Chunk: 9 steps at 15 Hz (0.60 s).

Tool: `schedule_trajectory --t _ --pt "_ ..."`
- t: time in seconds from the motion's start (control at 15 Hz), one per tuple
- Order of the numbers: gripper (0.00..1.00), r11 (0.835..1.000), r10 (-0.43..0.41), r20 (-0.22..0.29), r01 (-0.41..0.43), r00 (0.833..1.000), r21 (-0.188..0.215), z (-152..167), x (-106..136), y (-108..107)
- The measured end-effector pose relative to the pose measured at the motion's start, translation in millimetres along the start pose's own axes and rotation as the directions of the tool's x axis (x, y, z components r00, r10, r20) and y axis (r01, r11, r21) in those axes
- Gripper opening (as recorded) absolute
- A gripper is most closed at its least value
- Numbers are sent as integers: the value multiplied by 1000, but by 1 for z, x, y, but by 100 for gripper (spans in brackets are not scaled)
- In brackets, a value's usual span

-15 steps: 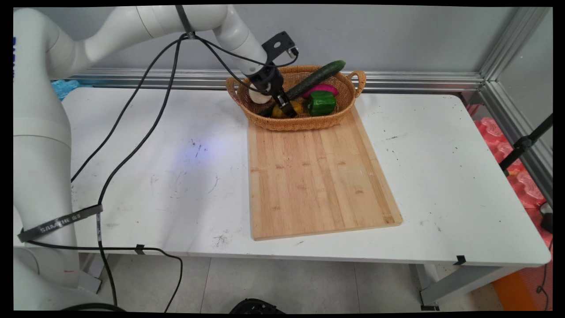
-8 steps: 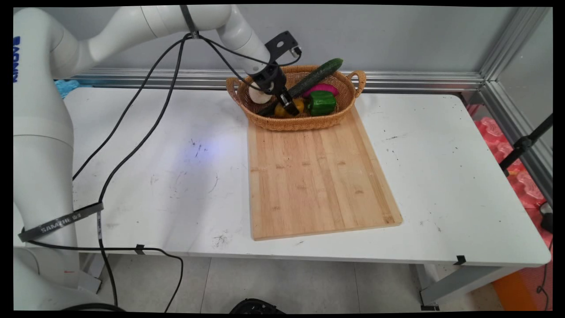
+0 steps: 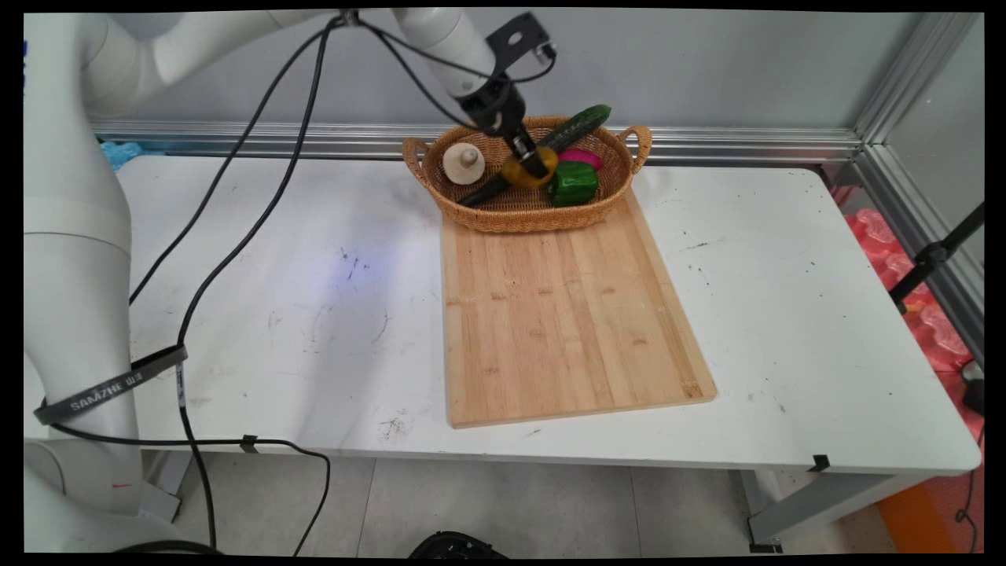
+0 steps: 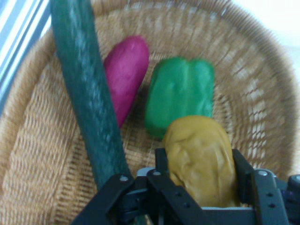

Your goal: Place the picked object on the cutting board

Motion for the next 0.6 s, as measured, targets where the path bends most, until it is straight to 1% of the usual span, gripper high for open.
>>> schedule_trajectory --t 0.07,0.33,0.47,0.6 --pt "0 1000 8 -6 -8 1000 3 -8 9 6" --pt "0 999 35 -40 -35 999 3 -38 47 41" --pt "0 1000 31 -51 -31 998 0 -50 58 60" --pt "0 1000 30 -55 -31 998 -5 -57 63 76"
